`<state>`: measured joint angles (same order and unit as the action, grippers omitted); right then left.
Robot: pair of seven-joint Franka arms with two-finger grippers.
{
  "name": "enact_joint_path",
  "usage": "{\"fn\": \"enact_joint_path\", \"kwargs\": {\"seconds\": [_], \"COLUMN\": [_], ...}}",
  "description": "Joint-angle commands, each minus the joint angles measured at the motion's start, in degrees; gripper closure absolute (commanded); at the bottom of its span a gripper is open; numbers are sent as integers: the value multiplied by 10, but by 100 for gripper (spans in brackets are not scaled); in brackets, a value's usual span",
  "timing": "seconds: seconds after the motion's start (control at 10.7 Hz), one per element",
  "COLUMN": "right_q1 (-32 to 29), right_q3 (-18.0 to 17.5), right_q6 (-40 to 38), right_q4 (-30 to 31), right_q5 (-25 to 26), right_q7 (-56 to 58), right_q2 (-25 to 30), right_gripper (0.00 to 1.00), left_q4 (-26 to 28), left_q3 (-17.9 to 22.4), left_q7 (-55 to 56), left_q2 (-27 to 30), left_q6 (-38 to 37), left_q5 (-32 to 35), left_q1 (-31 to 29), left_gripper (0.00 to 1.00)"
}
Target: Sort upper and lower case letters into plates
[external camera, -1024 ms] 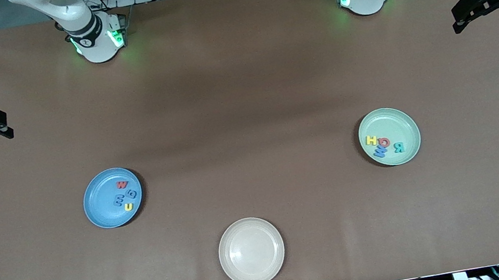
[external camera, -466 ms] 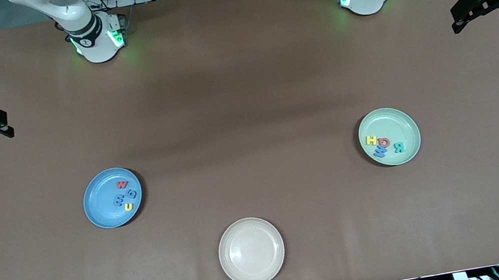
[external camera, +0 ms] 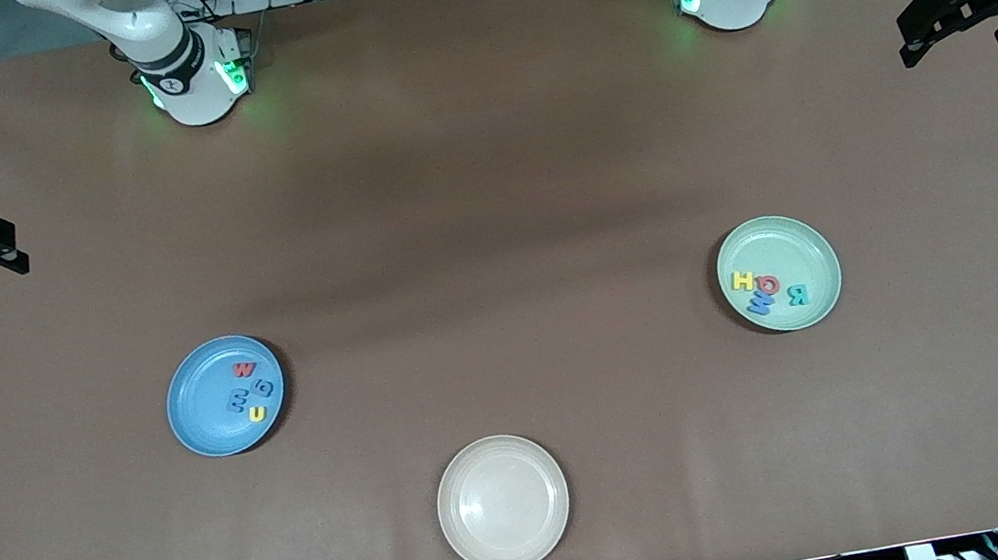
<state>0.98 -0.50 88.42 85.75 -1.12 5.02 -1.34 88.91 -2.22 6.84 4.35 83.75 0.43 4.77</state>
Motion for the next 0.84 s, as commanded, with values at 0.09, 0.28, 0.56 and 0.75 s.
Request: {"fn": "enact_joint_path", "kwargs": {"seconds": [0.09, 0.28, 0.56, 0.75], "right_q1": [0, 0, 0, 0], "right_q3": [-3, -3, -3, -3], "right_q6": [-11, -11, -11, -11], "right_q4": [-3, -3, -3, -2], "right_q5": [2, 2, 2, 2], "right_q7": [-12, -11, -11, -12], "right_q2": [1, 1, 1, 1], "right_gripper": [0, 0, 0, 0], "left_q4": [-4, -22, -45, -45], "left_q3": [-2, -2, -1, -1], "left_q7": [-2, -3, -2, -2], "left_q2": [-6, -20, -38, -38], "left_q6": [-4, -3, -3, -3], "left_q5": [5, 7, 8, 7], "left_q1": [4, 3, 3, -3], "left_gripper": [0, 0, 0, 0]}}
